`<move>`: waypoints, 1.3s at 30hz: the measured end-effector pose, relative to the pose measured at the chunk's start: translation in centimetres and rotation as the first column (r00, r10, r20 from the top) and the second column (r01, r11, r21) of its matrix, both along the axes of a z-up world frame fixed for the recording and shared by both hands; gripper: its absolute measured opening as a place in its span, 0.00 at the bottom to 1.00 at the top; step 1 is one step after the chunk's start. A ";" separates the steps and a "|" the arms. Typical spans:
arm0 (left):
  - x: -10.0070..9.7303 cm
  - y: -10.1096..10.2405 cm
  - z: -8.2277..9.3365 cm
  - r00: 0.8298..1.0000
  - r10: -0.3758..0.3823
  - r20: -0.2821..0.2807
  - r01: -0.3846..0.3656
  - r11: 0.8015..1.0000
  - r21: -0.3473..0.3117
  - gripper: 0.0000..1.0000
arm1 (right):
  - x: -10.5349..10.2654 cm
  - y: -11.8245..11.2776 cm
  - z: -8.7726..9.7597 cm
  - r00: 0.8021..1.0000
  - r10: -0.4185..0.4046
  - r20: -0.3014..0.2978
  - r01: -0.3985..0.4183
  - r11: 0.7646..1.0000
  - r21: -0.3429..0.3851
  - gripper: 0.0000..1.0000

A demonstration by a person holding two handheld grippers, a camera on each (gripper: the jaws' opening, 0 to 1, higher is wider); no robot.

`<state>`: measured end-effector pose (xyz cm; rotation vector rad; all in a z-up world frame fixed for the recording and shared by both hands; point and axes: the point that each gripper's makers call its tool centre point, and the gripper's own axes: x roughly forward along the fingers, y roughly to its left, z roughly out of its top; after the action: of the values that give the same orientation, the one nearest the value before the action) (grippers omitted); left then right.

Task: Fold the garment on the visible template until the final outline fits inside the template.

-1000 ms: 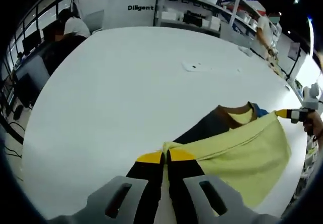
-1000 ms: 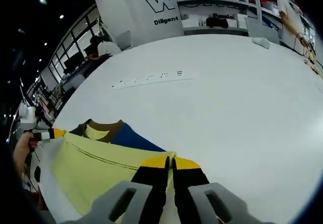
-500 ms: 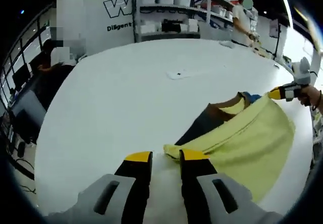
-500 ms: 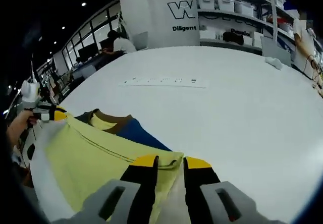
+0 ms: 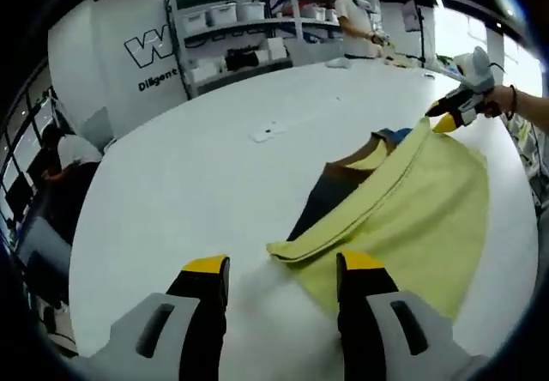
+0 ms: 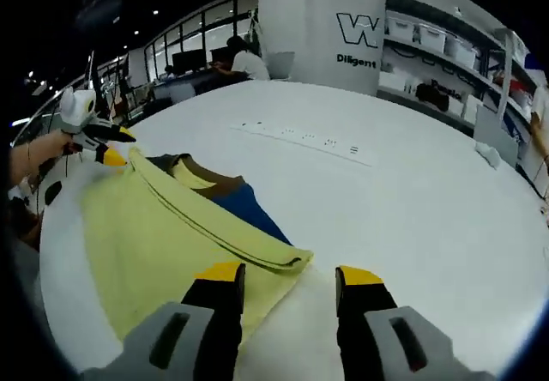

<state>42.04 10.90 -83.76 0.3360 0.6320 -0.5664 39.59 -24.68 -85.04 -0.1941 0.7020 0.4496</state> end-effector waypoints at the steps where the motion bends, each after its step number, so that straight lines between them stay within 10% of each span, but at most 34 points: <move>1: 0.2 0.0 -0.3 1.000 -0.002 0.004 0.002 1.000 0.010 0.53 | 0.0 -0.1 -0.3 1.000 0.017 0.001 -0.017 1.000 -0.023 0.40; 21: 3.0 -0.4 -1.4 0.990 0.139 -0.031 -0.142 0.982 -0.126 0.41 | 2.9 0.7 -1.0 0.985 -0.163 -0.055 0.171 0.964 0.204 0.22; 39: 3.7 -1.1 -1.4 0.977 0.196 -0.078 -0.206 0.966 -0.154 0.05 | 3.6 0.4 -1.2 0.973 -0.227 -0.046 0.232 0.958 0.168 0.00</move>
<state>45.72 9.77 -85.18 0.0999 0.6672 -0.4305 43.23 -24.28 -86.27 0.0569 0.6978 0.2885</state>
